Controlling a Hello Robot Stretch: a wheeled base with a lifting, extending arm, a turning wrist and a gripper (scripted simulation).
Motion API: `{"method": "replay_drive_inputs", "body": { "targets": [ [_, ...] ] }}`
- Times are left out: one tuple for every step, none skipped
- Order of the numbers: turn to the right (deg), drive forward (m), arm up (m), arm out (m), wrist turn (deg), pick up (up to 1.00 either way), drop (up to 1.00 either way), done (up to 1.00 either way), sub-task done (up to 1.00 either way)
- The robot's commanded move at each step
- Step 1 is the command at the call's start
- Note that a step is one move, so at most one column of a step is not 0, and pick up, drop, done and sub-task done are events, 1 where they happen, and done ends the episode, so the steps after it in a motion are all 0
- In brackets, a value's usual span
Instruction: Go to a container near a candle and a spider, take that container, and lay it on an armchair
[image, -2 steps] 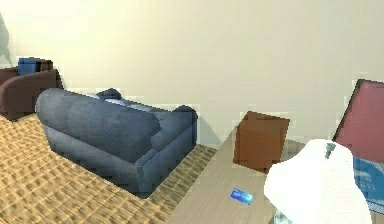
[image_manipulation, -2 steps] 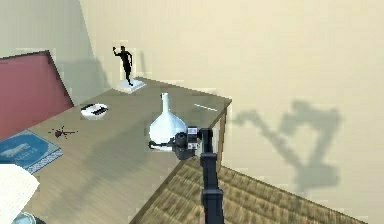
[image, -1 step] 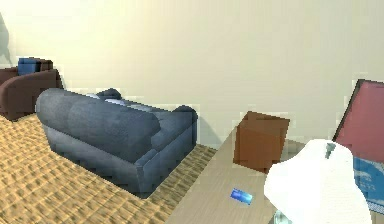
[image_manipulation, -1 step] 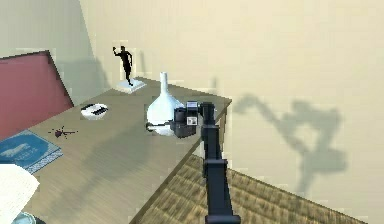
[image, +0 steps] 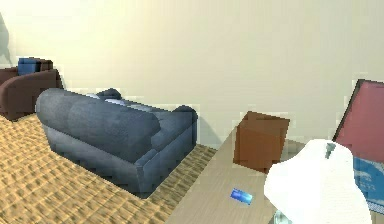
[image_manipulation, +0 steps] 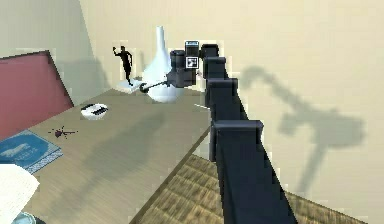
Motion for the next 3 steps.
{"method": "replay_drive_inputs", "body": {
  "targets": [
    [0.0, 0.00, 0.00, 0.00, -45.0, 0.00, 0.00, 0.00, 0.00],
    [0.0, 0.00, 0.00, 0.00, -45.0, 0.00, 0.00, 0.00, 0.00],
    [0.0, 0.00, 0.00, 0.00, -9.0, 0.00, 0.00, 0.00, 0.00]
  ]
}}
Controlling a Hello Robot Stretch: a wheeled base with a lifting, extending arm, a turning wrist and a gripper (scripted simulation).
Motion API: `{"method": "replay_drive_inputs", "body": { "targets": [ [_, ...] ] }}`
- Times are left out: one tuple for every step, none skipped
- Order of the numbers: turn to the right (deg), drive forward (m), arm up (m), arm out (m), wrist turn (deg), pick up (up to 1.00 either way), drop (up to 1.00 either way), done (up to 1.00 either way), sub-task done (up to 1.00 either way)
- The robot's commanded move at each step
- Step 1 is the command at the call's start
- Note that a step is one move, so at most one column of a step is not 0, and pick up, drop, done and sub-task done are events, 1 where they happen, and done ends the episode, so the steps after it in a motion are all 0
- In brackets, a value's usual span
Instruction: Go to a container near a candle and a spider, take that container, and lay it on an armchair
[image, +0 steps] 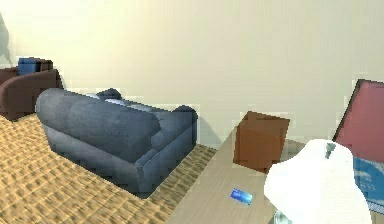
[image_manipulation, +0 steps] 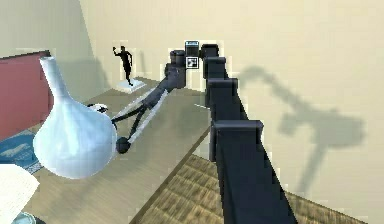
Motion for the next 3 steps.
{"method": "replay_drive_inputs", "body": {
  "targets": [
    [0.0, 0.00, 0.00, -0.42, 0.0, 0.00, 0.00, 0.00, 0.00],
    [-45.0, 0.00, 0.00, 0.00, 0.0, 0.00, 0.00, 0.00, 0.00],
    [-6.0, 0.00, 0.00, 0.00, 0.0, 0.00, 0.00, 0.00, 0.00]
  ]
}}
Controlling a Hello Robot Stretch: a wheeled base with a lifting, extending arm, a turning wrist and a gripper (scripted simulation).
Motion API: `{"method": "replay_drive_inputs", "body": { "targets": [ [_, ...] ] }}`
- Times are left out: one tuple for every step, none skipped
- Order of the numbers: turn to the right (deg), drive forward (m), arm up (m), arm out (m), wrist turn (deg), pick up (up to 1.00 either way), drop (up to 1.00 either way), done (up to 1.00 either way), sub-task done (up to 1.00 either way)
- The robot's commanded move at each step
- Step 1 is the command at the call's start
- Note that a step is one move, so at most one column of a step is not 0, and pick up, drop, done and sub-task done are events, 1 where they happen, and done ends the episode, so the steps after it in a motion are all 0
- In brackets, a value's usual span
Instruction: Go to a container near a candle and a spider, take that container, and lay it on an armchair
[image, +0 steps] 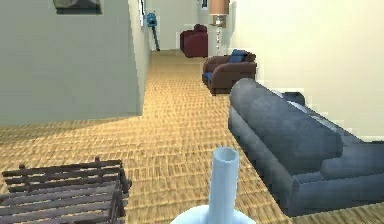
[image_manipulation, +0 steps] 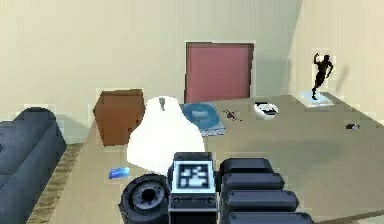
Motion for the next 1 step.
{"method": "replay_drive_inputs", "body": {
  "targets": [
    [0.0, 1.00, 0.00, 0.00, 0.0, 0.00, 0.00, 0.00, 0.00]
  ]
}}
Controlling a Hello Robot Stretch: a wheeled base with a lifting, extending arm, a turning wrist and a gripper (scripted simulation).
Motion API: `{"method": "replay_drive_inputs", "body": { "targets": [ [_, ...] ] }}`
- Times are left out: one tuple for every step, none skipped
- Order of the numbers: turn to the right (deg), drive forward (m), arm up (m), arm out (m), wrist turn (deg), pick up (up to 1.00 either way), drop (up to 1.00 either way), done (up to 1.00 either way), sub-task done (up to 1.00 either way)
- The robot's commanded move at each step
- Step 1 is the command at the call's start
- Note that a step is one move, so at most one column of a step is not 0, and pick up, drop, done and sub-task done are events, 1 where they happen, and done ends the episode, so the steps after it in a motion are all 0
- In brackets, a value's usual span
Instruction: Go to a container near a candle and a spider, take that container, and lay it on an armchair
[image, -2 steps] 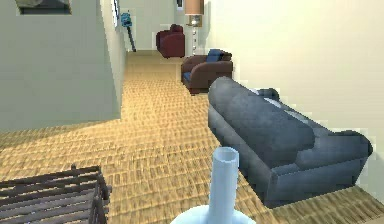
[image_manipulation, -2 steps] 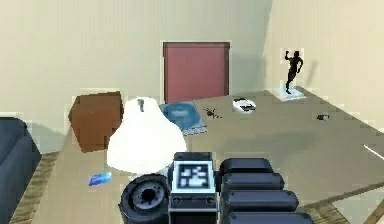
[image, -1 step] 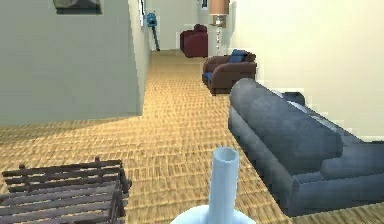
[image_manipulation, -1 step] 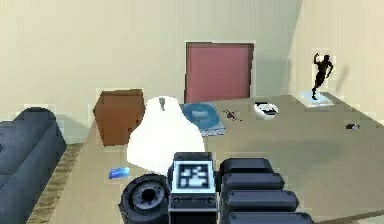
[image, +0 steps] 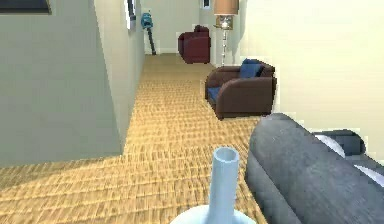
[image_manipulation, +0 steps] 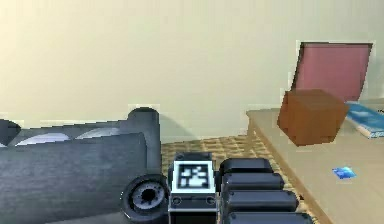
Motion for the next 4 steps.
{"method": "replay_drive_inputs", "body": {
  "targets": [
    [0.0, 1.00, 0.00, 0.00, 0.0, 0.00, 0.00, 0.00, 0.00],
    [0.0, 1.00, 0.00, 0.00, 0.0, 0.00, 0.00, 0.00, 0.00],
    [-3.0, 0.00, 0.00, 0.00, 0.0, 0.00, 0.00, 0.00, 0.00],
    [0.0, 1.00, 0.00, 0.00, 0.0, 0.00, 0.00, 0.00, 0.00]
  ]
}}
